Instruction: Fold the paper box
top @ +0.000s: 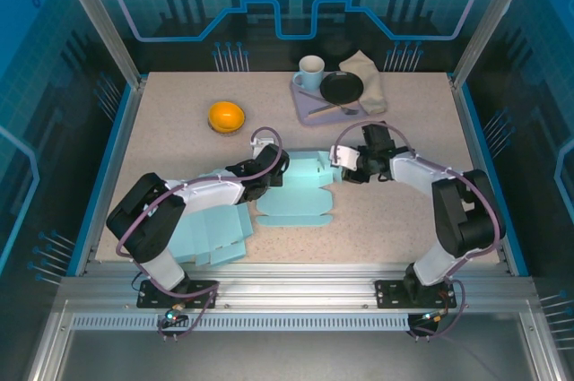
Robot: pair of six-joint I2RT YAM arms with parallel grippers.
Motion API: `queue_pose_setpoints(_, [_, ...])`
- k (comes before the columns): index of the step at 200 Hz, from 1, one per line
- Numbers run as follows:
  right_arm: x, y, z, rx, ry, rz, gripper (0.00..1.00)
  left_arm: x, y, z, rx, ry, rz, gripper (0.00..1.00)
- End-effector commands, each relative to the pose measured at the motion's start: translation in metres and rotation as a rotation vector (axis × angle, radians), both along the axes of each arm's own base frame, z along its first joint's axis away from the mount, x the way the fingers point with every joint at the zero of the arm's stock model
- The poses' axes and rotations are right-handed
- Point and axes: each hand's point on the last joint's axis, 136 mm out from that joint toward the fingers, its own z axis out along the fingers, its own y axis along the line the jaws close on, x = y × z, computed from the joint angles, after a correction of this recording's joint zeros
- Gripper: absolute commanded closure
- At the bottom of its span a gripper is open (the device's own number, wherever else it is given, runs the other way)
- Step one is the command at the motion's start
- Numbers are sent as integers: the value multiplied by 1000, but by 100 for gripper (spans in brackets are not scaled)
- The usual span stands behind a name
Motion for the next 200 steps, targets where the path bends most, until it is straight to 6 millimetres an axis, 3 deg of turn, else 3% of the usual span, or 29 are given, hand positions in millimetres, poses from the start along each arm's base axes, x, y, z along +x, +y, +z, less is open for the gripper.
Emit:
queue_pose_setpoints(1, [5, 19, 9, 32, -64, 46, 52, 1, -6, 13, -43, -36, -26, 92])
queue_pose_setpoints(34, [-2, 43, 25, 129, -71, 73, 52, 0, -5, 10, -42, -29, -20, 92])
queue_pose_setpoints(41, [-10, 43, 18, 137, -47, 73, 53, 1, -6, 10, -44, -29, -22, 92])
queue_pose_setpoints(87, [-29, 65, 32, 217, -26, 108, 54, 1, -6, 7, -41, -13, -6, 92])
queue_pose_setpoints(131, [-21, 76, 57, 363, -12, -21, 55, 1, -9, 6, -71, -1, 6, 93])
queue_pose_setpoints(176, [-25, 91, 45, 332, -36, -11, 55, 0, -15, 13, -127, -7, -5, 93])
queue_pose_setpoints(200, [-16, 88, 39, 291, -47, -65, 53, -1, -14, 16, -126, -13, -4, 93])
